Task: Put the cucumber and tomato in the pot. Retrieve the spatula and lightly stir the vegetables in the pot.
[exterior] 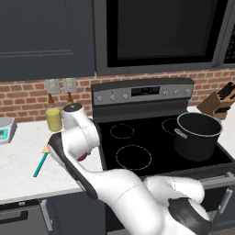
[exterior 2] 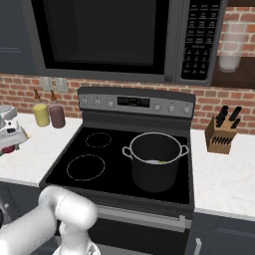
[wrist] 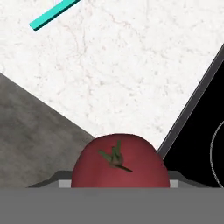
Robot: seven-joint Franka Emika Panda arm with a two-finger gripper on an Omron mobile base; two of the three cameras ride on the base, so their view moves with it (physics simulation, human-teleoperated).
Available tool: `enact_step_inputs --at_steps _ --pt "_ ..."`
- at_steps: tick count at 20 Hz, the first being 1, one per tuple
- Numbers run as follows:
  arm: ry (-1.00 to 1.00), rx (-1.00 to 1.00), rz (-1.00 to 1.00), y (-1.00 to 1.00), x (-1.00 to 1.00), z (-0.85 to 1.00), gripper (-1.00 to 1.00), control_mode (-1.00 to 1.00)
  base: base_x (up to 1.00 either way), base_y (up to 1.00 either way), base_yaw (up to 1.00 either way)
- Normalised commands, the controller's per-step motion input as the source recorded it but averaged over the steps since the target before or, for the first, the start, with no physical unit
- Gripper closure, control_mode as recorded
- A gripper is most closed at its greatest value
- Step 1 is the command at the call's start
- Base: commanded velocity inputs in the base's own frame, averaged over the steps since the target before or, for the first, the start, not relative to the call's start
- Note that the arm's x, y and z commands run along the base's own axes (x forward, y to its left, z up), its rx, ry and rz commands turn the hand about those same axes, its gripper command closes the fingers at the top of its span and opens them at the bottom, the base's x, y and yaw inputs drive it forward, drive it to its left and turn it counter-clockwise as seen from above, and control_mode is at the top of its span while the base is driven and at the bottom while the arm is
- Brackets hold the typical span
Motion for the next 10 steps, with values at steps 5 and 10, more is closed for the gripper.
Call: enact_step_inputs --at_steps 5,10 --pt "-0.03 0.18 -0.15 -1.0 -0.04 0.85 1.0 -1.0 0.0 0.0 0.0" --pt "0.0 0.14 -0.2 -1.0 0.0 0.73 1.0 -1.0 0.0 0.0 0.0"
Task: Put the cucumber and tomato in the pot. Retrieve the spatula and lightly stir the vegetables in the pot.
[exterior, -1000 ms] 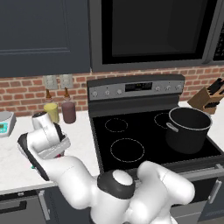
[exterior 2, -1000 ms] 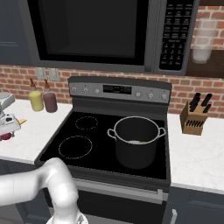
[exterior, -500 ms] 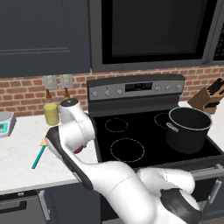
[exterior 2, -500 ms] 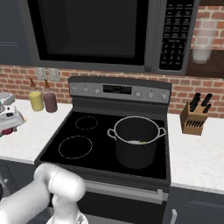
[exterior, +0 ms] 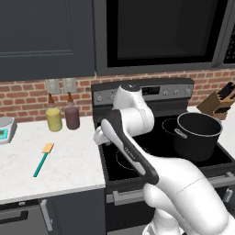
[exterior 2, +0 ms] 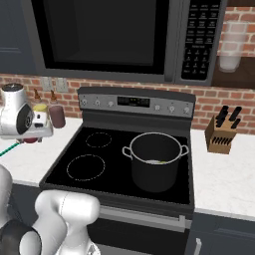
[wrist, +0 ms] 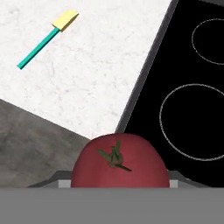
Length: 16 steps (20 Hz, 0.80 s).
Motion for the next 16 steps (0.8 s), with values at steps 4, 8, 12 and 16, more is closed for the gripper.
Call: enact_step_inputs --at_steps 4,8,12,16 --pt "0.0 0.09 -0.28 -1.0 0.17 0.54 1.0 -1.0 0.0 0.0 0.0" --pt "0.03 0.03 -0.35 -1.0 0.33 0.31 1.0 -1.0 0.0 0.0 0.0" --pt "0.08 0.05 -0.36 -1.0 0.42 0.07 1.0 -1.0 0.0 0.0 0.0" --pt "0.08 0.06 -0.37 -1.0 0.44 0.0 1.0 -1.0 0.0 0.0 0.0"
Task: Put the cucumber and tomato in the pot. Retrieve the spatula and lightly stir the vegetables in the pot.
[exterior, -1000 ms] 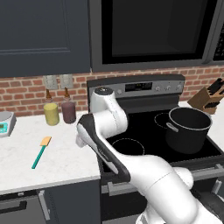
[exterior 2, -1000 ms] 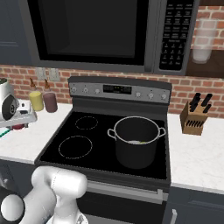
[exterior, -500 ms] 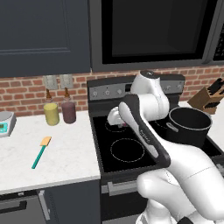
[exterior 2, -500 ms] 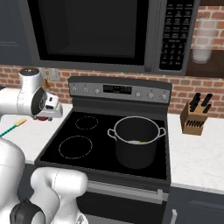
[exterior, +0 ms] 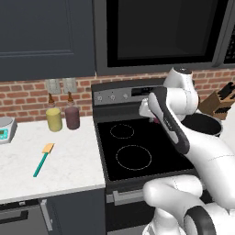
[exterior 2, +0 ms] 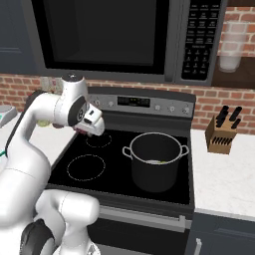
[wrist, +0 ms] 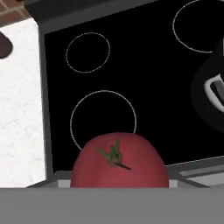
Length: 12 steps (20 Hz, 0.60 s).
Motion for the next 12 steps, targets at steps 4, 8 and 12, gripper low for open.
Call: enact_step_inputs --at_steps 4,8,12 --pt "0.1 0.04 -0.35 -1.0 0.48 0.0 1.0 -1.0 0.0 0.0 0.0" --pt "0.13 0.03 -0.32 -1.0 0.52 0.0 1.0 -1.0 0.0 0.0 0.0" --pt "0.12 0.02 -0.28 -1.0 0.55 0.0 1.0 -1.0 0.0 0.0 0.0"
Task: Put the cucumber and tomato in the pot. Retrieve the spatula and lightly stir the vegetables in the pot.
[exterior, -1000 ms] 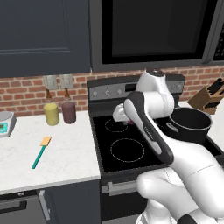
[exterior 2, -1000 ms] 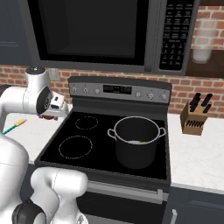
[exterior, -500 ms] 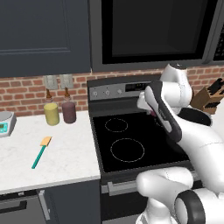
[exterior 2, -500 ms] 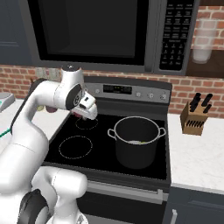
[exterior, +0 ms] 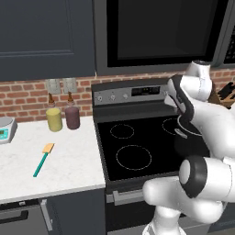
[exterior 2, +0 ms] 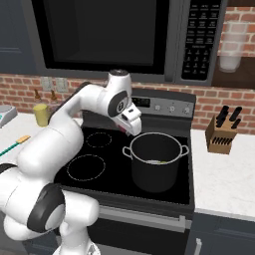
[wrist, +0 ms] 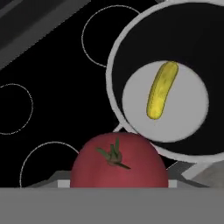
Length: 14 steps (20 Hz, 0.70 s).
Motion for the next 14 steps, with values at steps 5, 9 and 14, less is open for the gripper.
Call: enact_step_inputs --at_steps 5,9,14 --pt "0.08 0.0 -0.27 -1.0 0.41 0.0 1.0 -1.0 0.0 0.0 0.0" --pt "0.05 0.0 -0.23 -0.96 0.27 -0.24 1.0 -1.0 0.0 0.0 0.0" --pt "0.0 0.0 -0.13 -0.75 0.27 -0.53 1.0 -1.0 0.0 0.0 0.0"
